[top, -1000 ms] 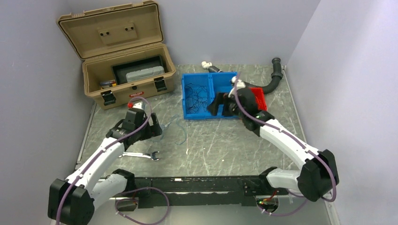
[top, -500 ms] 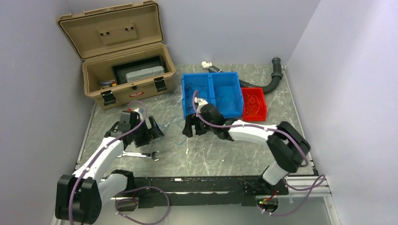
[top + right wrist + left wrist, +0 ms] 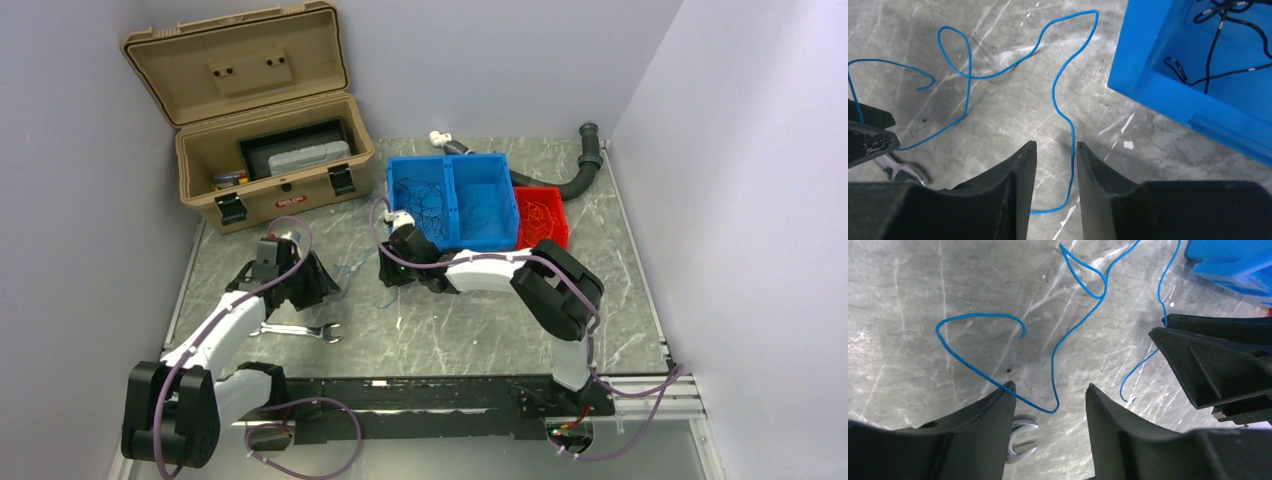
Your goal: Untangle the cables
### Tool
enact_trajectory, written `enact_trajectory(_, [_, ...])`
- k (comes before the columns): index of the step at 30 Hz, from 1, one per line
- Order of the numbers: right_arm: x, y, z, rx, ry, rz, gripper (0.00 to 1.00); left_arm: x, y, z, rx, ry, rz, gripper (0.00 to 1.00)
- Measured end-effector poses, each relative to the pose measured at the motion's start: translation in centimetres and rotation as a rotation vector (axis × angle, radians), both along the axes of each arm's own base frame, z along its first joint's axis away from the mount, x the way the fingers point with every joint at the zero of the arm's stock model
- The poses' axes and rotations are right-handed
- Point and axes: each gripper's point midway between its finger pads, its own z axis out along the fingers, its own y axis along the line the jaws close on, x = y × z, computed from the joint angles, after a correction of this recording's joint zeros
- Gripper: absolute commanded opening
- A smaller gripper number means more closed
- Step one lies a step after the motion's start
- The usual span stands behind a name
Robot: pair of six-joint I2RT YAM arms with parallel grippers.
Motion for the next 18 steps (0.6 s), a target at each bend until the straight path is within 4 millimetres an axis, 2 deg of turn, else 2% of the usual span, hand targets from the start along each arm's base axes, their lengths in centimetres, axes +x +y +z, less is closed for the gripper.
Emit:
enact_trajectory(5, [0.5, 0.5, -0.6, -0.025, -0.016, -0.015, 0.30, 0.2, 0.3, -0.6, 0.009, 0.001, 0.025, 0.27])
enact_trajectory(7, [0.6, 0.6, -0.8, -0.033, -0.020, -0.019, 0.13, 0.2, 0.3, -0.9, 0.009, 0.002, 0.031, 0.03])
enact_trajectory(8, [0.7, 0.7, -0.9, -0.038, -0.023, -0.019, 0.05, 0.2, 0.4, -1.0, 0.012, 0.005, 0.030, 0.00])
enact_trajectory(9, [0.7, 0.7, -1.0, -0.043, -0.023, -0.018, 0.00, 0.3, 0.4, -1.1, 0.011, 0.009, 0.037, 0.00])
enact_trajectory(15, [0.3, 0.9, -1.1, -0.050, -0.021, -0.006, 0.00, 0.6, 0.4, -1.2, 0.018, -0.002, 0.032, 0.00])
enact_trajectory(18, [0.0, 0.6, -0.1, -0.043, -0.027, 0.001, 0.00, 0.6, 0.2, -0.7, 0.014, -0.024, 0.015, 0.00])
